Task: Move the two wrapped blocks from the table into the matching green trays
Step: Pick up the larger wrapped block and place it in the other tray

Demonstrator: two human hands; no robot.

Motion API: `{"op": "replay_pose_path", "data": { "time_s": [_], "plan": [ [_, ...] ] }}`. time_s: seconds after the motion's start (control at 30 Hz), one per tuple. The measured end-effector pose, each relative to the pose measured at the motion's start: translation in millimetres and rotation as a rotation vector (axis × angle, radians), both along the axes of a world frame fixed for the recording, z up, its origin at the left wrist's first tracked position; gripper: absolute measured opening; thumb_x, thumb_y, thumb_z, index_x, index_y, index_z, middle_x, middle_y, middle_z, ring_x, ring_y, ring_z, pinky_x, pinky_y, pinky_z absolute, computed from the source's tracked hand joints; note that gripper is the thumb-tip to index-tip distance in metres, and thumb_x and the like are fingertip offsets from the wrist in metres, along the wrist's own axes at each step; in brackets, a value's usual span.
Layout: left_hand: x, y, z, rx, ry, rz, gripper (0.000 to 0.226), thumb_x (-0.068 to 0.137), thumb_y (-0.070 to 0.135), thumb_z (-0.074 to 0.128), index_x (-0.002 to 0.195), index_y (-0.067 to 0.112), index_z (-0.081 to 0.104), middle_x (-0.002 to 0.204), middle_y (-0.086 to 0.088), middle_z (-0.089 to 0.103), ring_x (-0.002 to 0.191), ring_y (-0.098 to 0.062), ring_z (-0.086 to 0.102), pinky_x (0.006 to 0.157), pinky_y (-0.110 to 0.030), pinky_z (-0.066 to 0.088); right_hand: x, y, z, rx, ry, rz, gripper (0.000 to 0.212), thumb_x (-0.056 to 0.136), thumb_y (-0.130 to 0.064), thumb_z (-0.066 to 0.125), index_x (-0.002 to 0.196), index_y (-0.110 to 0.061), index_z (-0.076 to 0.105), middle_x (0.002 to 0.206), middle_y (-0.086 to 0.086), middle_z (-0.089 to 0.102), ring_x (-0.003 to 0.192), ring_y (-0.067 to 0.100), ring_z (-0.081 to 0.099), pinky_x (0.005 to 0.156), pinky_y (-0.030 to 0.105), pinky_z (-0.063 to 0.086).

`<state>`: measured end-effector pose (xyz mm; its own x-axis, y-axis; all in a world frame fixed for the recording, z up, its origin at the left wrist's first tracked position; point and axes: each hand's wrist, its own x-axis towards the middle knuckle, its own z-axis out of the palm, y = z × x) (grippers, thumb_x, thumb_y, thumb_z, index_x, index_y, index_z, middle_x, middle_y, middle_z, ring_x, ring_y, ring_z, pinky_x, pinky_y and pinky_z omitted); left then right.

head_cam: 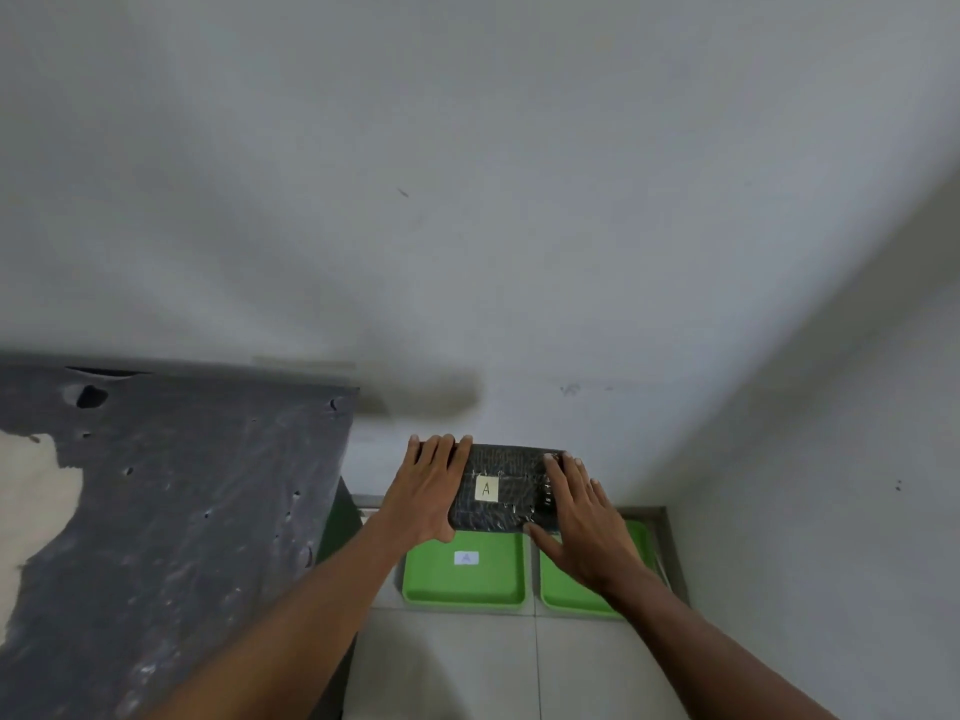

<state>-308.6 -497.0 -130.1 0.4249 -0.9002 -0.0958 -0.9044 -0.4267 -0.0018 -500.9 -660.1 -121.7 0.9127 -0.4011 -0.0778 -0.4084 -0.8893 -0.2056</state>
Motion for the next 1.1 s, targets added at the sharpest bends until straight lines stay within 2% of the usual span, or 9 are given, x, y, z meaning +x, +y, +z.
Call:
{"op": "replay_pose_path", "data": {
  "time_s": [0.23,0.47,0.63,0.77,0.93,1.1],
  "plan": [
    [-19.2,-19.3,-161.3,0.007,0.066,0.060,0.127,0.054,0.056,0.081,0.151,0.007,0.016,0.139,-0.015,0.037,0.129,-0.033,0.039,0.118,-0.057,0.022,-24.1,-32.0,-160.0,0.079,0.046,-0.028,0.083,0.097,-0.058,0.040,0.156,-0.015,-0.001,0.164,0.016,0.012,0.151,0.031,0.015,0.122,0.043,0.023],
    [-22.9,-18.2,-348.5,0.072,0.090,0.047,0.119,0.059,0.051,0.076,0.152,0.007,0.015,0.141,-0.012,0.036,0.131,-0.031,0.036,0.119,-0.057,0.021,-34.6,-45.5,-349.9,0.092,0.099,-0.014,0.082,0.097,-0.059,0.036,0.155,-0.016,-0.004,0.164,0.016,0.009,0.151,0.030,0.013,0.121,0.044,0.026],
    [-4.3,-34.3,-454.4,0.099,0.043,0.029,0.124,0.056,0.050,0.080,0.152,0.005,0.015,0.140,-0.013,0.037,0.130,-0.031,0.037,0.119,-0.057,0.021,-16.5,-54.7,-454.6,0.088,0.084,-0.015,0.083,0.096,-0.059,0.039,0.155,-0.016,-0.002,0.164,0.014,0.014,0.149,0.030,0.022,0.118,0.046,0.032],
    [7.8,-45.3,-507.5,0.080,0.022,0.064,0.124,0.059,0.050,0.080,0.153,0.005,0.013,0.143,-0.014,0.035,0.133,-0.032,0.035,0.119,-0.058,0.020,-5.8,-57.9,-510.2,0.091,0.084,-0.011,0.080,0.097,-0.057,0.038,0.155,-0.017,0.000,0.163,0.014,0.016,0.146,0.030,0.028,0.114,0.045,0.037],
    [22.4,-55.3,-540.0,0.083,0.044,0.070,0.125,0.058,0.048,0.081,0.153,0.005,0.012,0.143,-0.015,0.034,0.134,-0.033,0.033,0.119,-0.059,0.019,5.3,-61.4,-548.9,0.140,0.094,-0.020,0.080,0.097,-0.057,0.039,0.154,-0.017,0.001,0.162,0.014,0.020,0.136,0.031,0.045,0.109,0.044,0.045],
    [54.1,-78.6,-564.7,0.083,0.082,0.072,0.125,0.057,0.048,0.081,0.153,0.004,0.012,0.144,-0.015,0.034,0.134,-0.033,0.033,0.120,-0.059,0.017,30.3,-76.3,-576.3,0.208,0.140,-0.026,0.080,0.097,-0.059,0.038,0.155,-0.020,-0.001,0.163,0.014,0.018,0.136,0.030,0.045,0.109,0.045,0.045]
  ]
}}
